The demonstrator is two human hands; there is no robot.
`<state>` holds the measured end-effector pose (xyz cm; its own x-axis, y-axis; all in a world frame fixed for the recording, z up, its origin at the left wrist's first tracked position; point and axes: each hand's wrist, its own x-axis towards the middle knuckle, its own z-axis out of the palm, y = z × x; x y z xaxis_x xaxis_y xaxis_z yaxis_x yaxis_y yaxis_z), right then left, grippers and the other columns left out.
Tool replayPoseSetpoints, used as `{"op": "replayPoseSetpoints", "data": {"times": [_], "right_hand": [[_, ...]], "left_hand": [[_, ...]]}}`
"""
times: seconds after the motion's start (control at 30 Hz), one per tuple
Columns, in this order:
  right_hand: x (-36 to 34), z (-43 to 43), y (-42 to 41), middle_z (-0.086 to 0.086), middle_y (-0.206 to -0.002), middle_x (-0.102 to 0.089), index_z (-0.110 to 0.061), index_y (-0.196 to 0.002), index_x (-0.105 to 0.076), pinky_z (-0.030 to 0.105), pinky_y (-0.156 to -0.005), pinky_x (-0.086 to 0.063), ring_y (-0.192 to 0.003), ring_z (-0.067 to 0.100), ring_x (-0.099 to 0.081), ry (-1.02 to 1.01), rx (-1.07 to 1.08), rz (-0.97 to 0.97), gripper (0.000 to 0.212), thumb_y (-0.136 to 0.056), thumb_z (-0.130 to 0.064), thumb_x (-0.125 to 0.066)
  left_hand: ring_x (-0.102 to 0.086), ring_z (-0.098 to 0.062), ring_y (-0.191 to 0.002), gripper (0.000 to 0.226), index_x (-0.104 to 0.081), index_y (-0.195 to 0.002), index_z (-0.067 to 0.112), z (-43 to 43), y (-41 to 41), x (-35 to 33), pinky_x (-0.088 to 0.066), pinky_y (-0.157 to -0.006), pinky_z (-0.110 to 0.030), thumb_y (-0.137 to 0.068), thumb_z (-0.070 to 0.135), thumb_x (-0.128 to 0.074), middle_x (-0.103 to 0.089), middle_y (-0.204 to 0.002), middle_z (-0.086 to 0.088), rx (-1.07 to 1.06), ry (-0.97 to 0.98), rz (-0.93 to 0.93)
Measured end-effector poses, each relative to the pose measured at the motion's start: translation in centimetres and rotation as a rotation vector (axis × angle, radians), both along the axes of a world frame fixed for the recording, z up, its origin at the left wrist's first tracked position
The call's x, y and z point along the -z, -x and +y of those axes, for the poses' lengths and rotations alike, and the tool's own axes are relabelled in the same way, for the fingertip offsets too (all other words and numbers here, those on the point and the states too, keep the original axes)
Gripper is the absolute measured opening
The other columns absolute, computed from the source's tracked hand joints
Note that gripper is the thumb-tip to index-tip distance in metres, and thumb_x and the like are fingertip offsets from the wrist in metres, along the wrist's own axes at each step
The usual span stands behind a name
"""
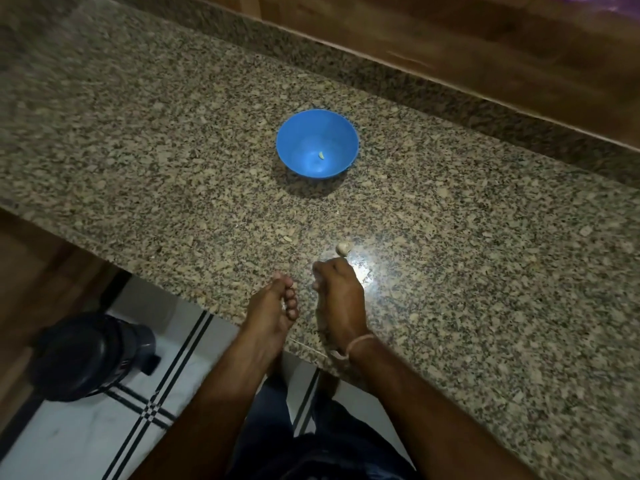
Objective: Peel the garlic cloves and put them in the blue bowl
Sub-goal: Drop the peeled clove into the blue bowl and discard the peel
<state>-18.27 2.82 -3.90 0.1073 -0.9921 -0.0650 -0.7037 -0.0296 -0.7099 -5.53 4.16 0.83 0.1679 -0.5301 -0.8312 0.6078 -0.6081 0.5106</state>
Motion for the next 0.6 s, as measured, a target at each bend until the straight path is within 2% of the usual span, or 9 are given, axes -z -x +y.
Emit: {"op": "replayPoseSetpoints", "data": {"times": [0.07,0.13,0.23,0.37,0.5,0.6], "right_hand": [[-0.2,-0.4,-0.6,0.009,-0.110,-0.062,-0.009,-0.112,-0.072,0.035,-0.083,-0.050,-0.101,0.025,-0.057,0.050,-0.030,0.032,0.026,-0.091,0.006,-0.064],[-0.4,-0.5,-0.7,0.000,-0.097,-0.061,-0.014,-0.096,-0.071,0.033,-0.073,-0.047,-0.092,0.019,-0.054,0.128,-0.041,0.060,0.017,-0.090,0.001,-0.068],[-0.7,-0.8,-0.8,-0.005,-0.087,-0.057,-0.018,-0.084,-0.064,0.033,-0.065,-0.039,-0.085,0.016,-0.049,0.185,-0.083,0.103,0.018,-0.088,-0.001,-0.070],[-0.2,-1.8,-0.8,-0.001,-0.087,-0.058,-0.018,-0.086,-0.058,0.032,-0.064,-0.033,-0.083,0.020,-0.051,0.242,-0.155,0.206,0.019,-0.089,-0.004,-0.071],[0.8,-1.9,-0.4,0.005,-0.089,-0.057,-0.016,-0.092,-0.055,0.034,-0.069,-0.037,-0.081,0.024,-0.049,0.297,-0.261,0.352,0.030,-0.080,0.001,-0.077],[0.6,-0.9,-0.1,0.007,-0.091,-0.057,-0.015,-0.093,-0.055,0.030,-0.068,-0.029,-0.081,0.024,-0.049,0.260,-0.276,0.398,0.033,-0.076,0.004,-0.076]], "left_hand": [[-0.040,-0.007,-0.050,0.023,-0.059,-0.091,0.013,0.0,-0.1,-0.2,-0.031,-0.041,-0.018,-0.110,0.015,-0.047,-0.046,-0.063,0.002,-0.005,0.008,0.003],[-0.039,-0.008,-0.051,0.024,-0.058,-0.089,0.013,0.1,-0.3,-0.2,-0.031,-0.041,-0.018,-0.110,0.014,-0.047,-0.046,-0.063,0.002,-0.022,0.021,0.011],[-0.041,-0.007,-0.048,0.028,-0.058,-0.085,0.013,0.3,-0.6,0.0,-0.032,-0.039,-0.017,-0.110,0.018,-0.048,-0.047,-0.060,0.003,-0.031,0.024,0.006],[-0.041,-0.007,-0.047,0.025,-0.058,-0.088,0.012,0.7,-0.8,0.0,-0.033,-0.039,-0.017,-0.110,0.016,-0.048,-0.047,-0.060,0.003,-0.045,0.017,0.010],[-0.040,-0.008,-0.050,0.022,-0.059,-0.091,0.012,0.9,-1.1,-0.4,-0.032,-0.039,-0.017,-0.110,0.015,-0.048,-0.048,-0.060,0.003,-0.055,0.020,0.032],[-0.039,-0.008,-0.050,0.023,-0.058,-0.089,0.012,1.1,-1.5,-0.4,-0.032,-0.039,-0.017,-0.110,0.015,-0.049,-0.048,-0.059,0.003,-0.068,0.026,0.048]]}}
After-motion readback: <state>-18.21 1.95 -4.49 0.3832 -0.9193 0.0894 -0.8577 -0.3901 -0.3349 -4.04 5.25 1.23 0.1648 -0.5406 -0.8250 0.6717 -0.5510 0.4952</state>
